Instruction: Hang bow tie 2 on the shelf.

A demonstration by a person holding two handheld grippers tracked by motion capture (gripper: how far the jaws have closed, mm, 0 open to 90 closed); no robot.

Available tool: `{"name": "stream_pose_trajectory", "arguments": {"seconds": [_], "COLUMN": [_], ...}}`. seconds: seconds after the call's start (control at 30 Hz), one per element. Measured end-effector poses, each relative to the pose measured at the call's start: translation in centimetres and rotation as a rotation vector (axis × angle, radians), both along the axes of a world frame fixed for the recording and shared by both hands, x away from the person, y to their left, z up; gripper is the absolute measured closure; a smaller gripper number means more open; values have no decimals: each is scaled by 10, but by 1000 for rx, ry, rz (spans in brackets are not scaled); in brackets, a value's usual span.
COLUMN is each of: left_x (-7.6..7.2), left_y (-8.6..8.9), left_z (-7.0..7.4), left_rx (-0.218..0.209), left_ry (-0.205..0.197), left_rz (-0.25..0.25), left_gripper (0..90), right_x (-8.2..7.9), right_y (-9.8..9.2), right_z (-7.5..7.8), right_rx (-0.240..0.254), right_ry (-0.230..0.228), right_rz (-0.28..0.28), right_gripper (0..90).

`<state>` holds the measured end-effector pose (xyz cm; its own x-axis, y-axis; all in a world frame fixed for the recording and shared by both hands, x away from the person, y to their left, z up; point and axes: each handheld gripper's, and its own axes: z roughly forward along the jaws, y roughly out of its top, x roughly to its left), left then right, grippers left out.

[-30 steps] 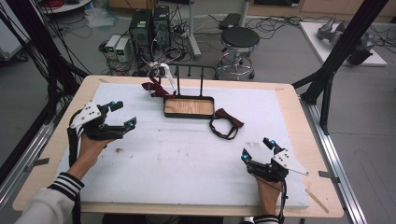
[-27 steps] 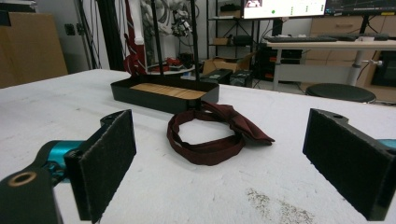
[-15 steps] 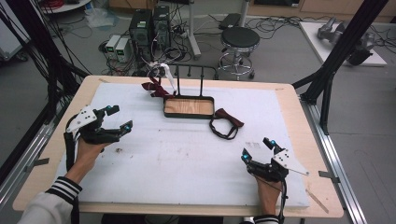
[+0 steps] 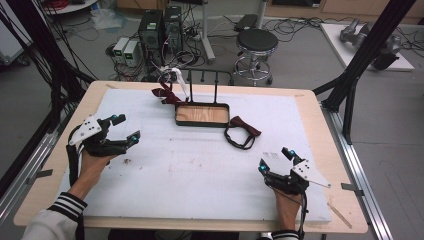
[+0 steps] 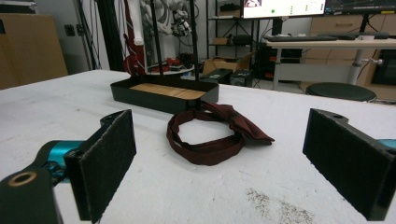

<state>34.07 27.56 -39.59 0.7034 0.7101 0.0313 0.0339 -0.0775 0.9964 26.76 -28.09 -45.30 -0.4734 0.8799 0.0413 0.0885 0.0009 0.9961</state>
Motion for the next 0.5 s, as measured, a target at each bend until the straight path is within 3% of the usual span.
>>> {"name": "stream_pose_trajectory", "arguments": {"seconds": [0.33, 0.5], "left_x": [-10, -17], "left_y": [3, 3], "left_z": [3, -2], "left_rx": [11, 17], "left_ry": [-36, -44], "left_rz": [11, 16], "left_gripper": [155, 155], "right_x": [3, 9], "right_y": [-2, -5], "right_z": [9, 25], "right_rx": [27, -12], "right_ry": [34, 40], "right_rz": [30, 44], "right_gripper": [86, 86]}}
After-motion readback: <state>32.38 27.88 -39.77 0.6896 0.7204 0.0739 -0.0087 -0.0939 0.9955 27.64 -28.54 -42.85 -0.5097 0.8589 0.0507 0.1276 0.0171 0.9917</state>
